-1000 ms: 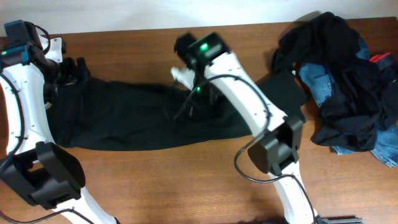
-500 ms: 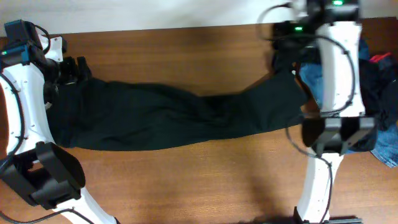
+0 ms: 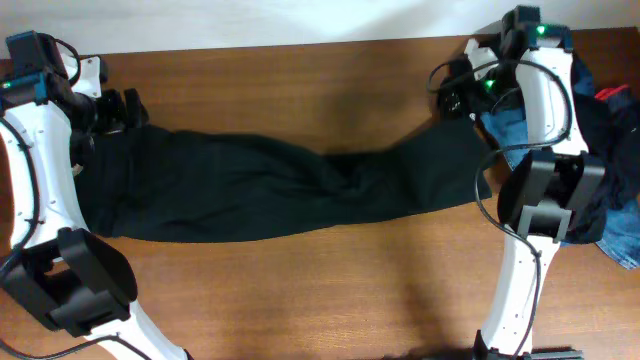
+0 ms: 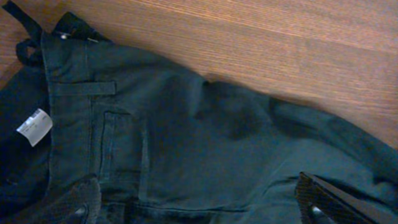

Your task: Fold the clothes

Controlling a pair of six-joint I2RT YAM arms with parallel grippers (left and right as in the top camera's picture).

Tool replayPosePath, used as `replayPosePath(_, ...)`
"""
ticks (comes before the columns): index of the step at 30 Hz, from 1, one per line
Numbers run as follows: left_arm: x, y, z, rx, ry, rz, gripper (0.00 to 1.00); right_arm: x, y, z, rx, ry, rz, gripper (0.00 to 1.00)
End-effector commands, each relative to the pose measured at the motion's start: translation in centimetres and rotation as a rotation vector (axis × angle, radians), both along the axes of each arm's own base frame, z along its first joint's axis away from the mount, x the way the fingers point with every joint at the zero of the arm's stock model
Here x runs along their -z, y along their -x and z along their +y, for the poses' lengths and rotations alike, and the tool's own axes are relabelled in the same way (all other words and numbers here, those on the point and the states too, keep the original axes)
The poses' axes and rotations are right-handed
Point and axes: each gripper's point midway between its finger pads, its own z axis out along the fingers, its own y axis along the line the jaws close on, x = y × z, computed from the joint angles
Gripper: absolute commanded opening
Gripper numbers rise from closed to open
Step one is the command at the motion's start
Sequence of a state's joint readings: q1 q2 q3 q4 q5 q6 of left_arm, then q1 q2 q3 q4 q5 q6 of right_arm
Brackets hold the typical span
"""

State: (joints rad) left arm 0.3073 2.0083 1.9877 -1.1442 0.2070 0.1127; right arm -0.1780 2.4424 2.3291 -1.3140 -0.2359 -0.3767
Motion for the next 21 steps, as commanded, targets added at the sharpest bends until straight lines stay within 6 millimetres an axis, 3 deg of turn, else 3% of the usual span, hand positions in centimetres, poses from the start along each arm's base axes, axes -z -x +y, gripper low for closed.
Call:
replayPosePath(1, -1.6, -0.2, -0.1, 0.017, -0.007, -0.045, 0.99, 1.8, -0.2, -0.2, -0.044, -0.016, -0.015, 0.99)
replayPosePath(10, -1.7, -0.2, 0.0, 0.017, -0.008, -0.048, 0.99, 4.7, -1.0, 0.5, -0.058, -0.059, -0.060, 0.99)
replayPosePath(16, -1.6, -0.2, 0.0, 0.017, -0.007, -0.046, 0.99, 4.7, -1.5, 0.8, -0.063, -0.078, -0.085, 1.00)
replayPosePath(21, -1.6, -0.2, 0.0, 0.017, -0.008, -0.047, 0.99, 4.5, -1.3, 1.4, -0.083, -0.107, -0.085, 0.92)
